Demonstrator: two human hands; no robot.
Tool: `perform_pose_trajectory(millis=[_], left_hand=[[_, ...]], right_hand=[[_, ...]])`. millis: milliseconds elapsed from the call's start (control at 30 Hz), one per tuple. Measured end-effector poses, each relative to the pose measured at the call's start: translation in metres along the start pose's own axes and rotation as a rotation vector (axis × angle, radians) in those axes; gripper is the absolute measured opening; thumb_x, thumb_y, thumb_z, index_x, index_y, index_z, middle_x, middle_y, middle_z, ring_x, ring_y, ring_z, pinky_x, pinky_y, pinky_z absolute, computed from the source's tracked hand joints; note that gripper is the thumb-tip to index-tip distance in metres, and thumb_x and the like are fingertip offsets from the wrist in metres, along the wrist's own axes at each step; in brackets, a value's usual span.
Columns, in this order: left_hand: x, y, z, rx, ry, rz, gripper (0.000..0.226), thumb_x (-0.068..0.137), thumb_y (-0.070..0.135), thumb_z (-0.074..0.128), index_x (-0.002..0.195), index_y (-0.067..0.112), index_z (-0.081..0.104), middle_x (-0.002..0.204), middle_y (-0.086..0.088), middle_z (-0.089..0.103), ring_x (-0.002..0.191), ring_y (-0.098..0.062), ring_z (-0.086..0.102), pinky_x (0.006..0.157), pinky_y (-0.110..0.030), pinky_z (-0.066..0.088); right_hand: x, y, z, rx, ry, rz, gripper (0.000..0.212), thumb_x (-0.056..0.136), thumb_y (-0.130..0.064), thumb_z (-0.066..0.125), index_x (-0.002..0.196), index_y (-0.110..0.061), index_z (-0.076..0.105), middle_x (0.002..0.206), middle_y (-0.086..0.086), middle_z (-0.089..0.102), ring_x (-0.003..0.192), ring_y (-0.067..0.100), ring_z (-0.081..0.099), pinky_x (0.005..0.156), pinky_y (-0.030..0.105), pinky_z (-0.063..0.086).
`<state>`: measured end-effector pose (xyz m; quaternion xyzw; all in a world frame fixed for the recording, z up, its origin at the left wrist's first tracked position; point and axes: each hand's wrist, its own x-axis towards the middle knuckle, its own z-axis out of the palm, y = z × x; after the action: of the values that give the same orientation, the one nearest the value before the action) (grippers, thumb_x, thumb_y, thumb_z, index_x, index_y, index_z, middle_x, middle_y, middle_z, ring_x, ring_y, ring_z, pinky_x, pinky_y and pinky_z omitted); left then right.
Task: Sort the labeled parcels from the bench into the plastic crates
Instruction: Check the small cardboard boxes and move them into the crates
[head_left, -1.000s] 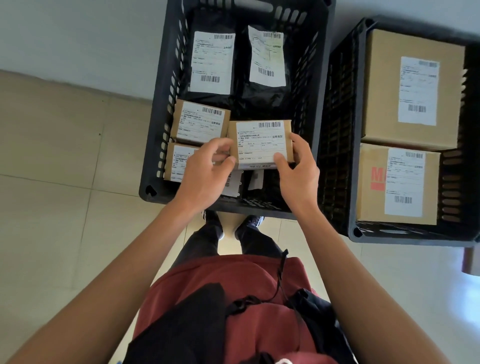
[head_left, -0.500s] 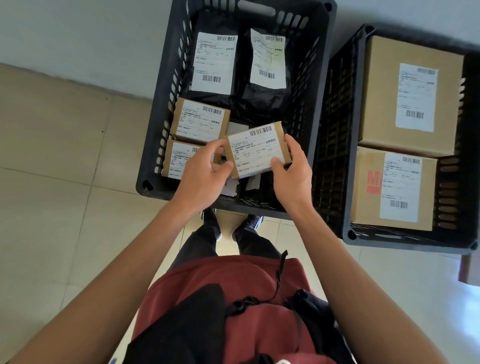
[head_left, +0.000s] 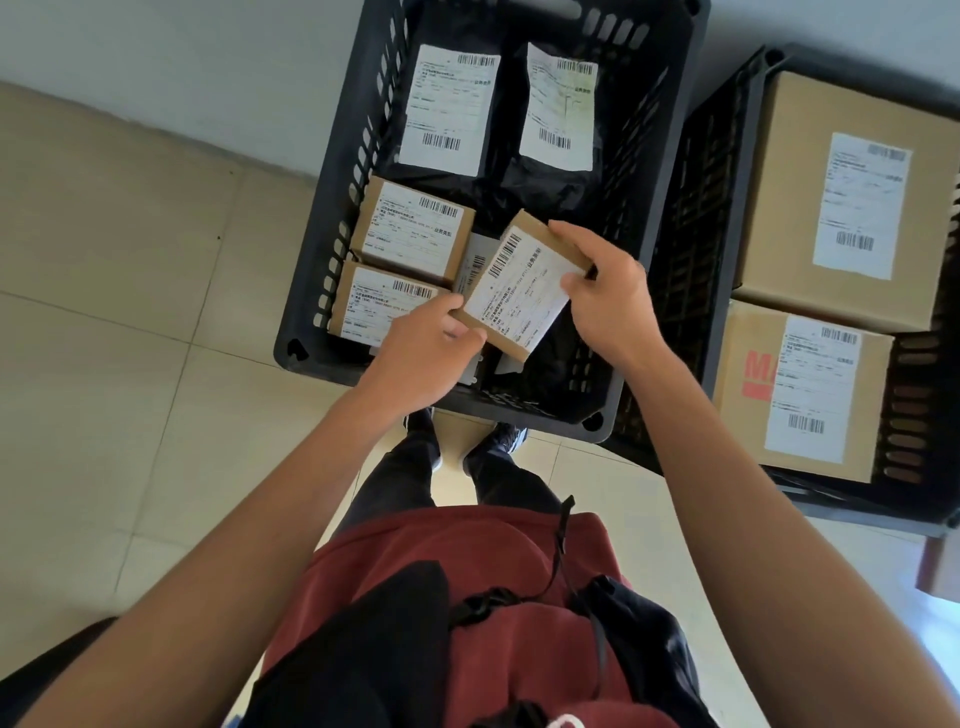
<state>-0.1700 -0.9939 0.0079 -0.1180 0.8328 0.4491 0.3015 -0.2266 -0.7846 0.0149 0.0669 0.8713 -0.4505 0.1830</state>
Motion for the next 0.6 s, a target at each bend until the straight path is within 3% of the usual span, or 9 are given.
perform_pose_trajectory(millis=[100,233,367,500,600], left_hand=[[0.006,-0.004,0.0,0.064,-0.022,-0.018,0.052,0.103,0.042,0.056,0.15,0.021,0.05,0.123,0.012,0.068,0.112,-0.009,0.062,0.083,-0.024,0.041],[0.015,-0.008,-0.003,0.095,-0.049,-0.044,0.059,0.101,0.049,0.053,0.154,0.022,0.047,0.136,0.013,0.064,0.124,-0.009,0.058,0.091,-0.024,0.039],[0.021,-0.007,0.001,0.111,-0.084,-0.041,0.05,0.104,0.042,0.051,0.152,0.027,0.05,0.112,0.011,0.066,0.11,-0.018,0.067,0.076,-0.017,0.04],[0.024,-0.002,0.004,0.114,-0.094,-0.064,0.062,0.105,0.042,0.052,0.161,0.02,0.037,0.143,0.004,0.061,0.13,-0.019,0.057,0.107,-0.036,0.044],[0.026,-0.002,0.007,0.134,-0.1,-0.06,0.061,0.106,0.04,0.052,0.161,0.019,0.035,0.153,0.002,0.051,0.14,-0.018,0.048,0.109,-0.033,0.039]], right_hand=[[0.017,-0.005,0.004,-0.051,-0.077,-0.05,0.057,0.101,0.01,0.044,0.149,-0.018,0.056,0.143,0.0,0.058,0.13,0.008,0.05,0.083,-0.002,0.044],[0.036,-0.003,0.012,-0.092,-0.137,-0.081,0.055,0.101,0.008,0.045,0.149,-0.018,0.056,0.147,0.002,0.057,0.132,0.011,0.051,0.079,-0.002,0.044],[0.053,0.002,0.015,-0.095,-0.168,-0.044,0.054,0.104,0.005,0.045,0.149,-0.021,0.056,0.147,0.002,0.057,0.125,0.007,0.05,0.072,-0.002,0.045],[0.063,0.009,0.017,-0.091,-0.171,-0.02,0.054,0.104,0.004,0.044,0.149,-0.022,0.056,0.146,0.002,0.057,0.124,0.007,0.05,0.071,-0.004,0.042],[0.069,0.014,0.019,-0.111,-0.184,-0.024,0.053,0.104,0.003,0.045,0.15,-0.022,0.055,0.147,0.002,0.056,0.125,0.007,0.05,0.073,-0.004,0.042]])
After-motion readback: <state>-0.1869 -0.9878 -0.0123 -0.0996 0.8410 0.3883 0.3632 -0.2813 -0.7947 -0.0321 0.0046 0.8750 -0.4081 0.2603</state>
